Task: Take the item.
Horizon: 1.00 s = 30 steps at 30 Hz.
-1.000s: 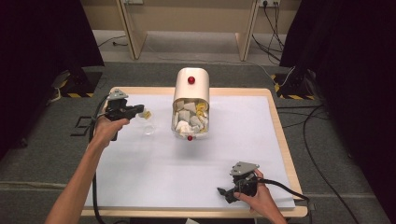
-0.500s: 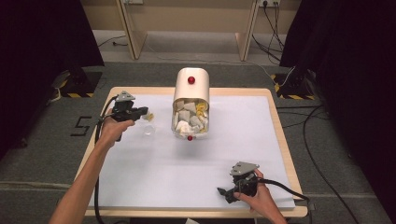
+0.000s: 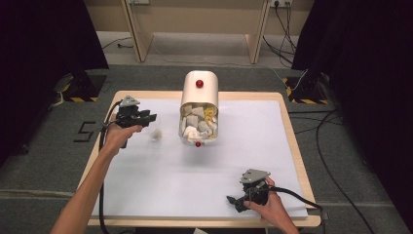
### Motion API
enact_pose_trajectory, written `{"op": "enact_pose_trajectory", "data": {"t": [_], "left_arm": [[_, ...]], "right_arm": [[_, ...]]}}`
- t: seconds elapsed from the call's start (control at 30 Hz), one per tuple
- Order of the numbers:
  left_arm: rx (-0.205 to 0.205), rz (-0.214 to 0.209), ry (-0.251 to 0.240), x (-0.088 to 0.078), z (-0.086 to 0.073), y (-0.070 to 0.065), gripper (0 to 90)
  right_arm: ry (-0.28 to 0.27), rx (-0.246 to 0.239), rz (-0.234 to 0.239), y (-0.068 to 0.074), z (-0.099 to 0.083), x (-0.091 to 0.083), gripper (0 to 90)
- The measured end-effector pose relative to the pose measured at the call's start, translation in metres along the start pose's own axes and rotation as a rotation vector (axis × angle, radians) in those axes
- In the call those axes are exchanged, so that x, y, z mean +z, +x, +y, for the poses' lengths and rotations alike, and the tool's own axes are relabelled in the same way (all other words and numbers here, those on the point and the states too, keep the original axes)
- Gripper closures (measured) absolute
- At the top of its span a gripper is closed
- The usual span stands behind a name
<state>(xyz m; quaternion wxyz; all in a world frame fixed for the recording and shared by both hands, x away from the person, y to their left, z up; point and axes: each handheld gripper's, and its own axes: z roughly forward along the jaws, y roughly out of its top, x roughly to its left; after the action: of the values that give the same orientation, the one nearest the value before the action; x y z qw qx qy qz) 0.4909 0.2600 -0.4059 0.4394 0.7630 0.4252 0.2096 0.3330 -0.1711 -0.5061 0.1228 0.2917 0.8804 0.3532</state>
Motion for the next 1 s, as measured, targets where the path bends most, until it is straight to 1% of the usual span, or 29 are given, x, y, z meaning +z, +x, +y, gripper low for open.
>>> {"op": "enact_pose_trajectory", "data": {"t": [0.07,0.1,0.17,0.3,0.37,0.4,0.43,0.53,0.57,0.63,0.67,0.7,0.73,0.77,0.8,0.87,0.9,1.0], "left_arm": [[0.004,-0.007,0.004,-0.001,-0.001,-0.001,53.7],[0.001,-0.007,0.011,-0.002,-0.002,-0.002,49.4],[-0.002,-0.006,0.012,-0.002,-0.003,-0.002,47.7],[-0.013,-0.003,0.015,-0.005,-0.002,-0.002,40.6],[-0.018,-0.001,0.022,-0.006,-0.002,-0.003,35.7],[-0.016,0.005,0.023,-0.007,-0.002,-0.004,34.5],[-0.009,0.009,0.029,-0.008,-0.003,-0.006,31.3],[-0.008,0.008,0.026,-0.010,-0.002,-0.007,27.4],[-0.008,0.008,0.020,-0.011,-0.002,-0.008,27.4],[-0.013,0.007,0.010,-0.012,-0.002,-0.011,21.7],[-0.006,0.008,0.004,-0.014,-0.004,-0.014,16.7],[-0.006,0.008,0.004,-0.014,-0.004,-0.014,15.4],[-0.001,-0.008,-0.004,-0.016,-0.006,-0.019,15.4],[-0.001,-0.008,-0.004,-0.016,-0.006,-0.019,15.3],[0.006,-0.020,0.000,-0.016,-0.009,-0.023,15.2],[0.012,-0.016,-0.001,-0.017,-0.011,-0.024,15.3],[0.006,-0.022,-0.001,-0.017,-0.011,-0.026,15.6],[0.002,-0.022,-0.001,-0.019,-0.013,-0.029,15.8]], "right_arm": [[0.000,0.000,0.000,0.000,0.000,0.000,0.1],[0.000,0.001,-0.001,0.000,0.000,0.000,0.1],[0.000,0.000,-0.001,0.000,0.000,0.000,0.1],[0.000,-0.001,-0.001,0.000,0.000,0.000,0.1],[0.001,0.003,0.000,0.000,0.000,0.000,0.1],[0.001,0.002,-0.001,0.000,0.000,0.000,0.1],[0.000,0.000,-0.001,0.000,0.000,0.000,0.1],[0.000,0.000,0.000,0.000,0.000,0.000,0.1],[-0.001,-0.002,-0.001,0.000,0.000,0.000,0.1],[0.000,-0.001,-0.001,0.000,0.000,0.000,0.1],[0.000,-0.001,-0.001,0.000,0.000,0.000,0.1],[0.000,-0.001,-0.001,0.000,0.000,0.000,0.1],[0.000,-0.001,-0.001,0.000,0.000,0.000,0.0],[0.000,0.000,-0.001,0.000,0.000,0.000,0.1],[0.000,-0.002,-0.001,0.000,0.000,0.000,0.1],[0.000,-0.002,-0.001,0.000,0.000,0.000,0.1],[0.000,-0.002,-0.001,0.000,0.000,0.000,0.1],[0.000,-0.002,-0.001,0.000,0.000,0.000,0.1]]}}
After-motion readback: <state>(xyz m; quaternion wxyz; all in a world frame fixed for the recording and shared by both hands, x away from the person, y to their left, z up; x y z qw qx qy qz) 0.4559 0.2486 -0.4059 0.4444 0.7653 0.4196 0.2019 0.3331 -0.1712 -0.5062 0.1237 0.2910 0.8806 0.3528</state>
